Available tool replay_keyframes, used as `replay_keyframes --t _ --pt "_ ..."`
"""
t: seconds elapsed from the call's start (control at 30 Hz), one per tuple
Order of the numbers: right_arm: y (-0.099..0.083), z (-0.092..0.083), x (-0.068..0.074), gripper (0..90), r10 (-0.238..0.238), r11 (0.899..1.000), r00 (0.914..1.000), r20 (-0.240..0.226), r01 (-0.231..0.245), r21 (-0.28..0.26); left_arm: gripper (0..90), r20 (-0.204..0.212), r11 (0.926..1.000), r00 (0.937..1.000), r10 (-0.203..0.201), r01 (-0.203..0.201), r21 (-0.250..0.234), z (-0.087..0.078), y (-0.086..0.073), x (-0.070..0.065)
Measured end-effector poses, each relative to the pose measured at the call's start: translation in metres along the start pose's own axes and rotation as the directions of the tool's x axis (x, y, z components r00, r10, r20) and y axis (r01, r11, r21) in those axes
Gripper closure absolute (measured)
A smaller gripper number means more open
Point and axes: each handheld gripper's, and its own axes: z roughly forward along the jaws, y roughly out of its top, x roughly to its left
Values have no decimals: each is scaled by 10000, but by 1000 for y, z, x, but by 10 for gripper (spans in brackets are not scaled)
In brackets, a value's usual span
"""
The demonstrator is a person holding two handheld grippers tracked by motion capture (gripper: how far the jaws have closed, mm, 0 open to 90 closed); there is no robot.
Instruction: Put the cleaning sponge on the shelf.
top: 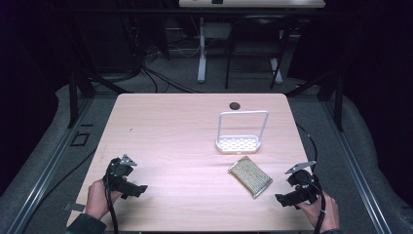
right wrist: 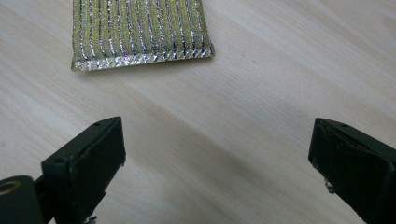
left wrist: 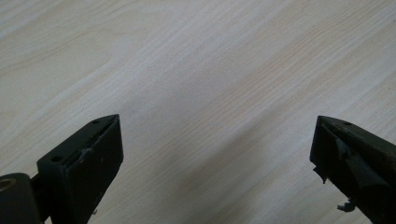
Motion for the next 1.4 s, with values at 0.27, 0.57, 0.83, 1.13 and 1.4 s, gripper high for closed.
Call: replay_keyframes --t 0.27,0.57,0.83,1.13,1.4 --pt "3 -1 4 29 -134 9996 9998 153 138 -232 28 -36 10000 10000 -12 12 -31 0 0 0" --pt "16 1 13 46 -255 9972 9990 -379 227 -715 28 17 10000 10000 -9 9 -11 0 0 0" --pt "39 18 25 26 -761 9951 9949 -657 717 -680 27 -17 10000 10000 -7 7 -23 1 1 0" --pt "62 43 32 33 -1462 9892 9872 -636 1452 -193 27 25 10000 10000 -68 67 49 3 1 0" --pt "67 53 35 145 -1595 9867 9846 -717 1612 198 28 26 10000 10000 -38 37 61 2 1 0"
